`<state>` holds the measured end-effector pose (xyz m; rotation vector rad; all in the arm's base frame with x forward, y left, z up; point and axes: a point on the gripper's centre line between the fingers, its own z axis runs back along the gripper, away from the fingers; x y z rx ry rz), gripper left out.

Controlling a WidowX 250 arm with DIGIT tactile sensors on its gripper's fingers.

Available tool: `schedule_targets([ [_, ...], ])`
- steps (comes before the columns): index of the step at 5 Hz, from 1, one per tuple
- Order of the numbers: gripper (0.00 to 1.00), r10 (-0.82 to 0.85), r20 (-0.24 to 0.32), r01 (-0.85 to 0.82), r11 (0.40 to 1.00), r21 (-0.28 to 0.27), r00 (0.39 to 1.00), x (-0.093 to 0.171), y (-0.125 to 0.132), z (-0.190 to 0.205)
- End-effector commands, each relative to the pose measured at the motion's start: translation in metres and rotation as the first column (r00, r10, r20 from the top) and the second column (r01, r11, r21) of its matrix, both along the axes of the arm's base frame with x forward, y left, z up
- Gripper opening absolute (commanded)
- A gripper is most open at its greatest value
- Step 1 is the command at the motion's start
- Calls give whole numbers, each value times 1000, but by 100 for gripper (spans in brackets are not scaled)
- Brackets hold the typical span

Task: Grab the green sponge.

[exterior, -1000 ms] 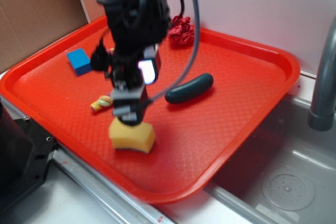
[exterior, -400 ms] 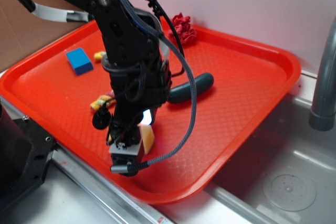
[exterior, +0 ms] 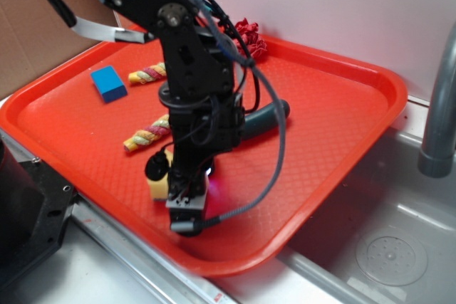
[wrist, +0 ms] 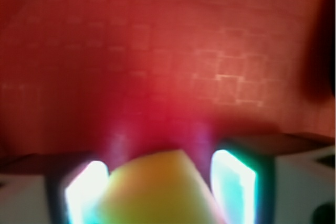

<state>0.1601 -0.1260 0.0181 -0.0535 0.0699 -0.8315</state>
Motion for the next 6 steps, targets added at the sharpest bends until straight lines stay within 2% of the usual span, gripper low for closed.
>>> schedule_targets([
  [1, 0, 25, -9, -25, 1000, 5, 1000, -2, 8, 0],
  [2, 0, 123, -4, -123, 992, -25, 992, 1, 15, 20],
  [3, 0, 350, -14, -350, 936, -45, 937, 9, 34, 56],
  [4, 0, 537, -11, -537, 843, -28, 844, 14, 51, 90],
  [5, 0, 710, 24, -710, 704, 30, 704, 16, 60, 115],
  [6, 0, 862, -4, -862, 507, 15, 507, 8, 84, 148],
])
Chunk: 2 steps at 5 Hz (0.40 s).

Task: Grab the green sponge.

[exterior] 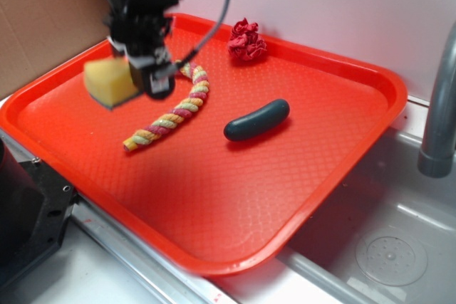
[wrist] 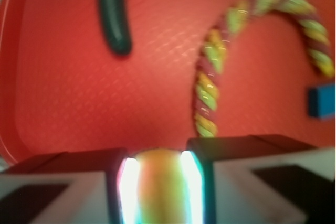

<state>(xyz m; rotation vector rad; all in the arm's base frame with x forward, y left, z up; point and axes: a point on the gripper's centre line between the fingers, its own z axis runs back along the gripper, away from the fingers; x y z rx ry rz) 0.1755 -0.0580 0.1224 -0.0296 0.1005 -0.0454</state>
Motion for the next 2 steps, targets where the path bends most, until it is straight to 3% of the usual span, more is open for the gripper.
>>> schedule_targets([
  [1, 0, 339, 76, -335, 940, -61, 938, -19, 32, 61],
  [2, 0, 336, 92, -329, 941, -78, 937, -20, 42, 66],
])
